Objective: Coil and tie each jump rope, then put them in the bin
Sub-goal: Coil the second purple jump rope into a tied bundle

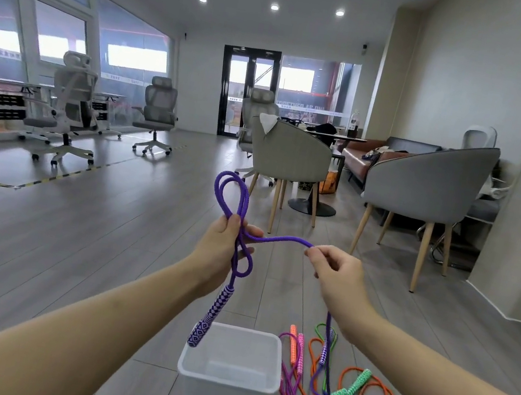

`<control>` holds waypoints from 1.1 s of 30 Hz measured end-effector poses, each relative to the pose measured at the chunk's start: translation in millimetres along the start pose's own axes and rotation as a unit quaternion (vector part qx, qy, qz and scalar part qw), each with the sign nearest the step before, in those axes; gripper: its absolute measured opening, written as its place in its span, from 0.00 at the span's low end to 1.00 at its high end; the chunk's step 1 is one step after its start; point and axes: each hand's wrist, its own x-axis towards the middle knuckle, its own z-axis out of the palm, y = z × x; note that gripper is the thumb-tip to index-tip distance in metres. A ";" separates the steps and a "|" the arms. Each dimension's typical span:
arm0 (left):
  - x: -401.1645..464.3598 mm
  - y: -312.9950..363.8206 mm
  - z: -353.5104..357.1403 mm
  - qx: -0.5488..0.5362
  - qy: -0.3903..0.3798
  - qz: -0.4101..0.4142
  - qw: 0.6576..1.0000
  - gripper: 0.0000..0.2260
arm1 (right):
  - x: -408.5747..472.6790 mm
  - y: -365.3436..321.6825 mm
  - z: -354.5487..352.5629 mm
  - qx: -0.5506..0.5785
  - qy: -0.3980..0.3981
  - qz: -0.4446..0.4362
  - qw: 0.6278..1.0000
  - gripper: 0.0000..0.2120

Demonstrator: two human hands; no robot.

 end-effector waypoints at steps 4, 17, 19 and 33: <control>1.6 -3.8 4.9 -0.060 0.043 -0.009 0.997 0.12 | -10.6 -12.7 21.1 0.013 -0.057 -0.025 0.998 0.12; 6.1 16.9 -4.1 -0.169 0.034 -0.058 0.983 0.11 | -13.7 8.9 16.9 -0.095 -0.206 -0.044 0.973 0.02; 11.8 25.1 -12.4 -0.183 0.053 -0.059 0.980 0.12 | -11.3 16.6 5.4 -0.109 -0.239 -0.042 0.964 0.02; 2.0 20.0 -27.0 0.040 -0.112 -0.111 0.987 0.10 | 5.1 32.6 -18.1 -0.202 -0.131 -0.127 0.962 0.05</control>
